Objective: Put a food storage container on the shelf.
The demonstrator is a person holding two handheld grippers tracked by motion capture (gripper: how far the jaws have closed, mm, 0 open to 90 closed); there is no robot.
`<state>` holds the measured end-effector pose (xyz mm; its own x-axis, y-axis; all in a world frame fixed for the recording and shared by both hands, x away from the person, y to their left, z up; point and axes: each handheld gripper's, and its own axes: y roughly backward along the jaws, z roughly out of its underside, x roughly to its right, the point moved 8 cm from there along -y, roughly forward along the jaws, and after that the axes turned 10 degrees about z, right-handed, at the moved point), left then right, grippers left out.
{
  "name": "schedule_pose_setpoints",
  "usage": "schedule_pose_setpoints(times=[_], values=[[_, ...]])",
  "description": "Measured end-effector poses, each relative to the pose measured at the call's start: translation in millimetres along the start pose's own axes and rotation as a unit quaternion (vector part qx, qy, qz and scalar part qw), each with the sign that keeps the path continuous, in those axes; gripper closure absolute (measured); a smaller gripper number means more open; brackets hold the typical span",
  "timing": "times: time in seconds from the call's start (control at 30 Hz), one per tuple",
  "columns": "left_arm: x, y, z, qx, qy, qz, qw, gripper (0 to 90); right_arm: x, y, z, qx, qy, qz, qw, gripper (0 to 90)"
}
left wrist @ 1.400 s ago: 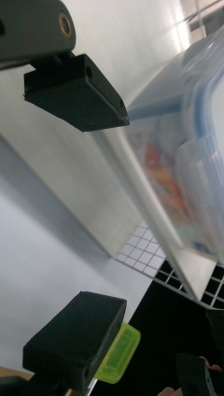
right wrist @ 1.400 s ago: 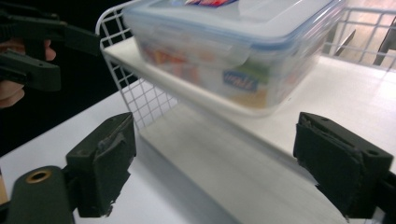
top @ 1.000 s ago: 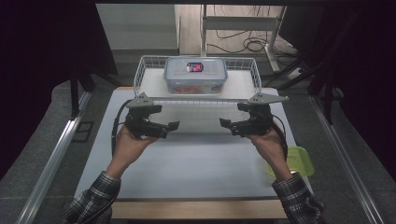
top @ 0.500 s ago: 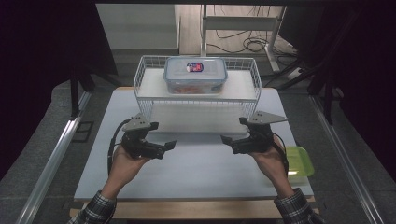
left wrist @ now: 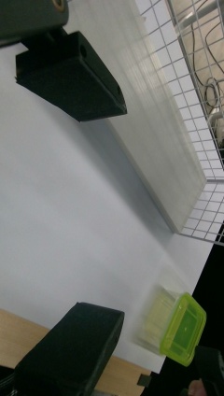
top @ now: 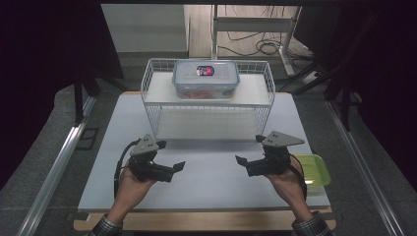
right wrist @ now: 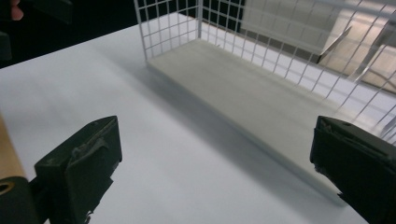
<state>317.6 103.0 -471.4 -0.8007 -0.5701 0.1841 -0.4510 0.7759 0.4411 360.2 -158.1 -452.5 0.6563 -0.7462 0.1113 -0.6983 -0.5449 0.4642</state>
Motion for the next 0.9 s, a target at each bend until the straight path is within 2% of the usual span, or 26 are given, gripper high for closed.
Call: schedule_pose_setpoints(times=[0.13,0.47,0.7,0.9], values=[[3.4,2.9,9.3,0.000,-0.005,-0.009,0.9999,3.8,-5.9,3.0,9.0,-0.002,-0.002,-0.005,1.0000,2.3],[4.3,4.0,35.9,-0.007,-0.001,-0.023,0.9997,3.5,-14.7,10.7,33.4,-0.010,-0.005,-0.008,0.9999,2.2],[8.1,2.1,54.2,-0.026,-0.007,-0.033,0.9991,3.3,-18.6,14.7,48.3,-0.016,-0.011,-0.006,0.9998,2.2],[10.5,3.6,66.9,-0.037,-0.012,-0.043,0.9983,3.3,-21.3,15.2,62.5,-0.033,-0.008,-0.005,0.9994,2.2]])
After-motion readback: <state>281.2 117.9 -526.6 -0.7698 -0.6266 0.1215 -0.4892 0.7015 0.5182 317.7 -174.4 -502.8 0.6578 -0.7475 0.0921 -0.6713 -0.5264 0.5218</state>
